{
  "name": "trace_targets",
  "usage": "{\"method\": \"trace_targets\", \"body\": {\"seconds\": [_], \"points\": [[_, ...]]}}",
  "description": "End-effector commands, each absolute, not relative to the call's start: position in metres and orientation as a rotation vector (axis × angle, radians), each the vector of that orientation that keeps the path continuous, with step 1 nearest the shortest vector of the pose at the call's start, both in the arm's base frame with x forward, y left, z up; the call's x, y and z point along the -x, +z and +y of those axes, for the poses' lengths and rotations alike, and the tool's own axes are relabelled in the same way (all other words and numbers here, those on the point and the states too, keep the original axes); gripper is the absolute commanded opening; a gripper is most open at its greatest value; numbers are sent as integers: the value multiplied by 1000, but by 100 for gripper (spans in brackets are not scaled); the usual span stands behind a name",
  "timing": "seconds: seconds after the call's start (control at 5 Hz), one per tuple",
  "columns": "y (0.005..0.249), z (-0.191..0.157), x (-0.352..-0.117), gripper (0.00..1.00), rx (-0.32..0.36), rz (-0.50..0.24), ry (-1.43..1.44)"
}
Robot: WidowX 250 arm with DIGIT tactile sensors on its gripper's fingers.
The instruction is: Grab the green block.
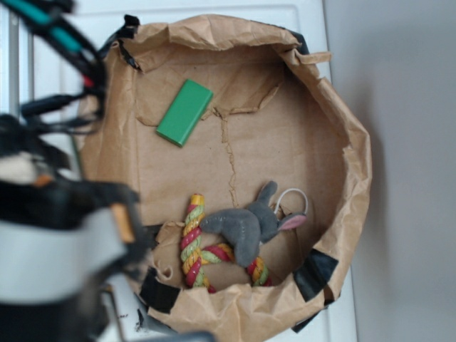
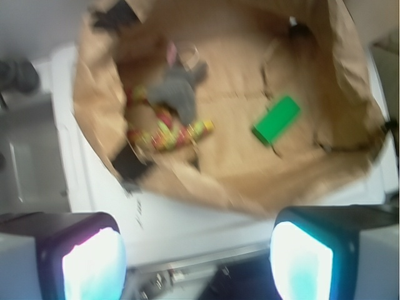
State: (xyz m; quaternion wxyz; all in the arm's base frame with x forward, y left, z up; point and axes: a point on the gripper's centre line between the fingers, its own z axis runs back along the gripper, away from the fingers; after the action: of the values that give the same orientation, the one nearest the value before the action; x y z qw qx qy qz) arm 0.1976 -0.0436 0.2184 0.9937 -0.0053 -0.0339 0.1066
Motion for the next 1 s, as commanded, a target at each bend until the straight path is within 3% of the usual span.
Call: {"method": "trace_targets", "body": {"seconds": [0.0,0.6,0.8], "points": [[218,-2,-249,100,164,-144,715],[218,-2,-249,100,164,-144,715],[168,16,-266,100,128,-145,723]]}}
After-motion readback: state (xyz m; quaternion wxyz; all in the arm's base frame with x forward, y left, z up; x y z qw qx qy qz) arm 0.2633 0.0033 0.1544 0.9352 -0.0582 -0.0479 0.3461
